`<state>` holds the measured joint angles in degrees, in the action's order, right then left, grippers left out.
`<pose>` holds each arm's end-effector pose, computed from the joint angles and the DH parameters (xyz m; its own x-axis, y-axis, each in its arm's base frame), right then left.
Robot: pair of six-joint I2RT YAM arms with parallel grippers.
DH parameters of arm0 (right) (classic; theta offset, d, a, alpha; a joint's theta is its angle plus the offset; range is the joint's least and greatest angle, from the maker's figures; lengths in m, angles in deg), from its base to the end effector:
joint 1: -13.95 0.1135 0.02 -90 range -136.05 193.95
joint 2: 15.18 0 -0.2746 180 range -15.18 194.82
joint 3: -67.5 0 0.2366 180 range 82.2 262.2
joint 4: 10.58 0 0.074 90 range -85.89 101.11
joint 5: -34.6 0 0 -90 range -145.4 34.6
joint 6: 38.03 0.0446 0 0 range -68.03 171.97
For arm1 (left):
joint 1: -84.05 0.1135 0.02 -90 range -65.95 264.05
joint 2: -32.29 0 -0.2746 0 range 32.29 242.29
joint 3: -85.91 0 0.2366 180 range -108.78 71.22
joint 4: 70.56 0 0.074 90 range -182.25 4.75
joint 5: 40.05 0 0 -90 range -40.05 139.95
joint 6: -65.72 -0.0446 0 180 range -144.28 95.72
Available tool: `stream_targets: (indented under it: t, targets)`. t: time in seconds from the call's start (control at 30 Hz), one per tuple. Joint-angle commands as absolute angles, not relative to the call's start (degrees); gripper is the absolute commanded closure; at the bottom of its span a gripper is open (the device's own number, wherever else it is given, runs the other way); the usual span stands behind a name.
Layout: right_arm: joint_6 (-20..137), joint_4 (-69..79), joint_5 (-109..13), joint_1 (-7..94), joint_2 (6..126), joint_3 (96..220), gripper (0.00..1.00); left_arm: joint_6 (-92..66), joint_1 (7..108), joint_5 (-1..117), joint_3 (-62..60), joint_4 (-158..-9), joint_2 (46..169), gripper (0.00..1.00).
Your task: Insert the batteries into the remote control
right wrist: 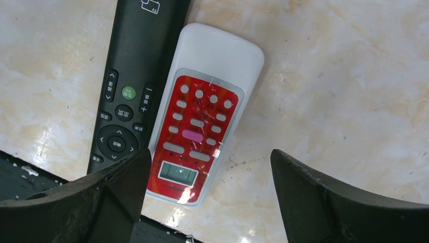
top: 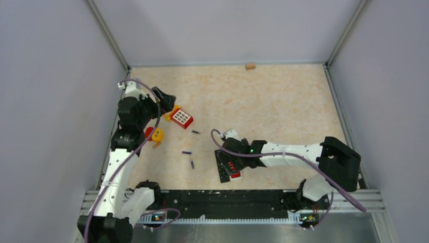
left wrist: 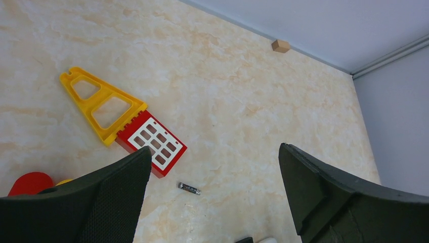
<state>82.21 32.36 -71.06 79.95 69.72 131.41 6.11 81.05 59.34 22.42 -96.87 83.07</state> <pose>0.1200 0.2398 0.1972 -0.7343 -0.4571 -0.5018 -0.5343 0.8452 0.0119 0.1912 -0.0173 0.3505 -0.3088 -0.4836 -0.8190 0.0624 0.8489 -0.5248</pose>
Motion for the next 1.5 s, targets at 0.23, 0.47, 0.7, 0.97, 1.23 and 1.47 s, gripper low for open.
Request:
stream_targets:
  t: [0.23,0.47,0.7,0.97,1.23,1.47]
  targets:
    - [82.38,35.02,-71.77,80.49,75.83,136.99,0.15,5.91,80.97,58.74,23.39,-94.84,82.28,0.01]
    - [88.66,42.16,-81.01,79.57,76.34,139.31,0.18,5.69,80.95,58.74,23.28,-95.27,82.72,0.01]
    - [90.28,40.86,-81.53,77.42,73.16,137.72,0.23,5.56,80.92,58.72,23.23,-95.27,83.02,0.01]
    - [83.62,32.01,-71.55,77.32,68.76,135.06,0.11,5.52,80.97,58.66,23.12,-95.6,82.83,0.01]
    - [76.21,36.32,-70.35,75.86,73.25,137.1,0.16,5.99,80.92,63.08,23.08,-94.25,82.73,0.01]
    - [73.9,36.82,-70.93,74.96,75.99,137.12,0.23,7.16,80.9,68.16,22.73,-92.37,83.28,0.01]
